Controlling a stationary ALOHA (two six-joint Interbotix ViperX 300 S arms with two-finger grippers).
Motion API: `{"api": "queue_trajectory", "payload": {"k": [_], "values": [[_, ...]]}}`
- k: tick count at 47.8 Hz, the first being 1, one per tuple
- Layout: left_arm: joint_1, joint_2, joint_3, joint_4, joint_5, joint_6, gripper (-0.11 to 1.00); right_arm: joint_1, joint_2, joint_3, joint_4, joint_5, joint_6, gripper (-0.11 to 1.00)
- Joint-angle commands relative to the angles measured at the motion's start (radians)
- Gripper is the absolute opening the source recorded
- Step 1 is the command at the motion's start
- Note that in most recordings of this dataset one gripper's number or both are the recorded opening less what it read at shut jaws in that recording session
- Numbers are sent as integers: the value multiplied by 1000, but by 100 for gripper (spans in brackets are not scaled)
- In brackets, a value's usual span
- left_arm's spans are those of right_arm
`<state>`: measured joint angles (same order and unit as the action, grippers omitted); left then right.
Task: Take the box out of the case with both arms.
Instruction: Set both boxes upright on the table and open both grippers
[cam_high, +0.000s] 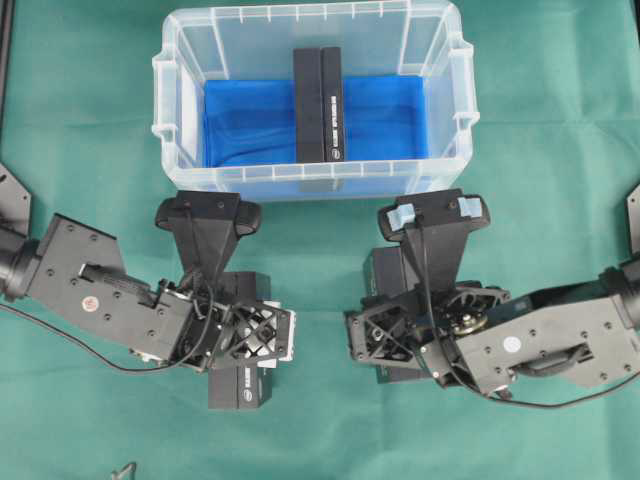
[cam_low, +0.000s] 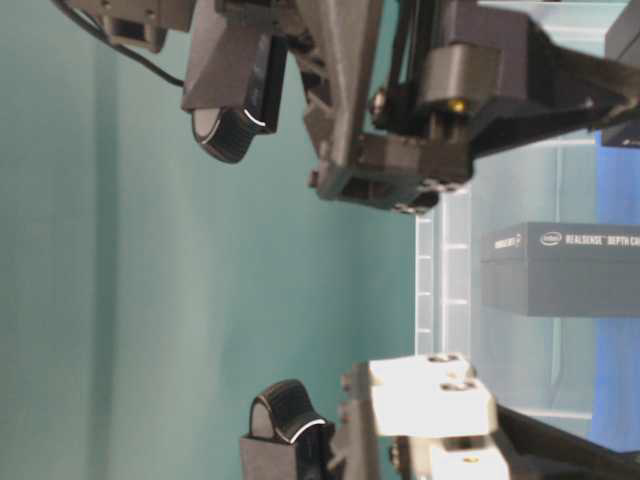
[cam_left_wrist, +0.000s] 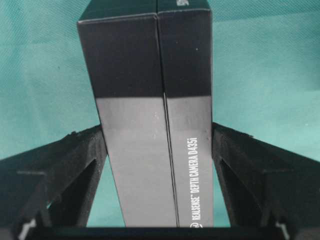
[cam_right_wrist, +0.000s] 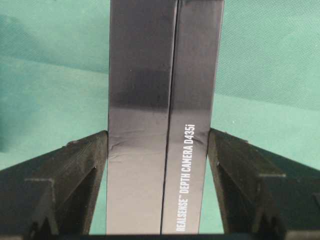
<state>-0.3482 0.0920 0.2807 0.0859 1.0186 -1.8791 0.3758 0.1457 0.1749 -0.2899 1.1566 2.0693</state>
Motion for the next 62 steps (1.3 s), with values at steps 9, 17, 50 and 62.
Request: {"api": "queue_trajectory", "payload": {"k": [9,17,50,62], "values": [[6,-31,-3,-14,-46,11,65,5,-23,-8,-6,-5,-3,67],[6,-31,-3,-15,-48,9,79,5,-23,-5,-8,2,0,67],[9,-29,-14,-17,-46,5,90,5,-23,-14,-5,9,5,94],[11,-34,-57,-21,-28,9,90,5,-58,-38,-5,34,-6,93]]}}
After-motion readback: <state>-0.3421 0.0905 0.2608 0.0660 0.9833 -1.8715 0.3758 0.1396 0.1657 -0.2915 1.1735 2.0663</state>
